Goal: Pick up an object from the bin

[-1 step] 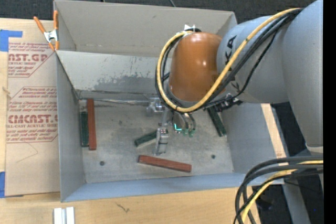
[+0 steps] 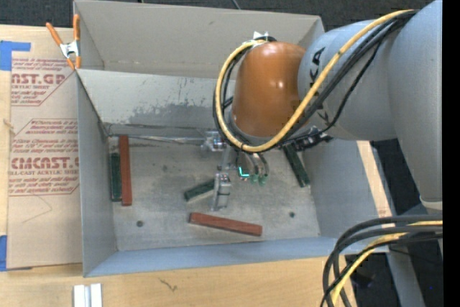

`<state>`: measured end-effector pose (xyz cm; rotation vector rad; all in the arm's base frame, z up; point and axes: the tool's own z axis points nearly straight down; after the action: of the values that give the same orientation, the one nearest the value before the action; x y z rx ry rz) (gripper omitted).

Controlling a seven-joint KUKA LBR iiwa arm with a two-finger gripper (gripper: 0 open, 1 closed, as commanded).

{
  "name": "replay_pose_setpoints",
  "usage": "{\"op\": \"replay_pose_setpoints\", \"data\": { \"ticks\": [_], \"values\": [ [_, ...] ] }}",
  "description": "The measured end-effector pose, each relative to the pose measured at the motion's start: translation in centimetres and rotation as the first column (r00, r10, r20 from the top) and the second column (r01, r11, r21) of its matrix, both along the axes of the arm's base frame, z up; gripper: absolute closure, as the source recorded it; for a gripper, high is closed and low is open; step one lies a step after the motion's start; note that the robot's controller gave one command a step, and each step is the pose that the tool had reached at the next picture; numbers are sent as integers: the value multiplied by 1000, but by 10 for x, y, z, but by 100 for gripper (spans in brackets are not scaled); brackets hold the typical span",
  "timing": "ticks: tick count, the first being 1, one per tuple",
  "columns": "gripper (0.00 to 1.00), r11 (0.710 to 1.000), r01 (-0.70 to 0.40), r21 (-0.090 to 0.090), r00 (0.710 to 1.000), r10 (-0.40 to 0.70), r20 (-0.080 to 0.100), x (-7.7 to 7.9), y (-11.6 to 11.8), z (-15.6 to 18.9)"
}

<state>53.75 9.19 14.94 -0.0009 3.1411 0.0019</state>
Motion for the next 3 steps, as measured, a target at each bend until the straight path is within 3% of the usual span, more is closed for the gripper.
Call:
{"op": "replay_pose_setpoints", "data": {
  "ticks": [1,2,3],
  "values": [
    [100,999,-38,-1,999,38,-4,-50,-20,-80],
    [100,999,-39,-1,999,39,-4,-50,-20,-80],
    [100,998,-60,-1,998,60,1,-41,-14,64]
  ]
}}
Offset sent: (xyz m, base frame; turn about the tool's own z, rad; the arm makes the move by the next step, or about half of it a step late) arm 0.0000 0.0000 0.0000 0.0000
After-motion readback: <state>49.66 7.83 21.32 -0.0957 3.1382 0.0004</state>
